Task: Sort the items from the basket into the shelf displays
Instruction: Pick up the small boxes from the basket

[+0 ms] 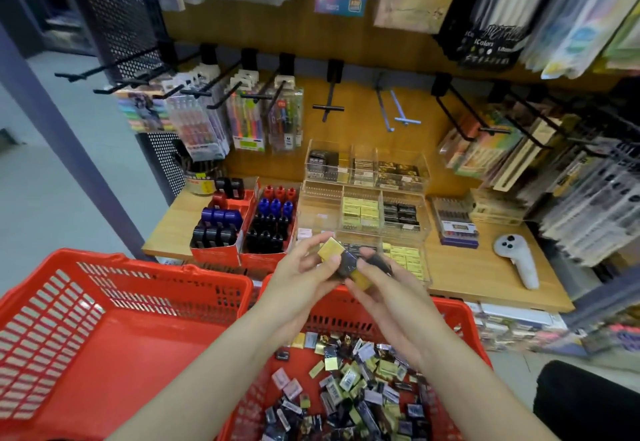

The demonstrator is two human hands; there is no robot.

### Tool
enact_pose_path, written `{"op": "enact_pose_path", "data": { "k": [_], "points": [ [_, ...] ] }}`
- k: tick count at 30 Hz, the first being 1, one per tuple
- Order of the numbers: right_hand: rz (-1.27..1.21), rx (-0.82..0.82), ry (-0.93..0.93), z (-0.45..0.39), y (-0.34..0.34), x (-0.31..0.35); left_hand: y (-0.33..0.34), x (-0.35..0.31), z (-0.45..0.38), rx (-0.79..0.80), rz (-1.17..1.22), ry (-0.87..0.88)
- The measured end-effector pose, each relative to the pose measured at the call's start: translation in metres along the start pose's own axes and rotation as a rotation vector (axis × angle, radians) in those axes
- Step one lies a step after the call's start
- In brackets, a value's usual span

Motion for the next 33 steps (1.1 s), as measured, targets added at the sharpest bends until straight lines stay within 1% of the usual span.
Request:
{"op": "enact_pose_path", "data": {
  "k": [2,3,5,7,11,18,20,22,23,26,28,31,33],
  "points": [
    [-0.067,-0.011,0.042,0.003,-0.010,0.007,-0.004,-0.001,-0.003,-0.040,0.045,-0.033],
    [-0.054,-0.009,0.043,0.005,-0.015,0.012,-0.004,-0.001,-0.003,-0.044,0.061,-0.053],
    [0.040,-0.006,0.020,0.010,-0.022,0.022,-0.001,-0.001,-0.004,-0.009,0.043,-0.083],
    [0.160,-0.012,-0.023,0.015,-0.022,0.031,0.003,0.000,-0.003,0.021,-0.028,-0.091],
    [0.316,-0.081,-0.092,0.022,-0.022,0.042,0.005,0.002,-0.002,0.001,-0.076,-0.083],
    [0.250,-0.086,-0.135,0.029,-0.019,0.052,0.011,0.002,0.000,0.022,-0.202,-0.067],
    [0.181,-0.092,-0.142,0.029,-0.018,0.052,0.012,0.002,0.000,0.031,-0.221,-0.057],
    [0.141,-0.094,-0.144,0.030,-0.014,0.050,0.013,0.001,0.000,0.032,-0.195,-0.036],
    [0.160,-0.099,-0.156,0.030,-0.012,0.048,0.013,0.000,0.001,0.034,-0.177,-0.024],
    [0.345,-0.147,-0.200,0.029,-0.005,0.040,0.016,-0.001,0.002,0.082,-0.101,0.012],
    [0.397,-0.183,-0.200,0.028,-0.001,0.034,0.018,-0.002,0.002,0.114,-0.014,0.037],
    [0.277,-0.187,-0.174,0.027,0.005,0.024,0.018,-0.005,0.003,0.123,0.108,0.073],
    [0.193,-0.147,-0.164,0.027,0.012,0.020,0.018,-0.007,0.004,0.124,0.115,0.099]
  ]
}}
Point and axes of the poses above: each hand's wrist, its own z-axis away from the middle knuckle, its own y-axis out of the palm, x = y × z, the point moved 5 cm from there along -z, towards the middle knuckle, and after that the axes turned 5 degrees about x, right-handed, at the moved point
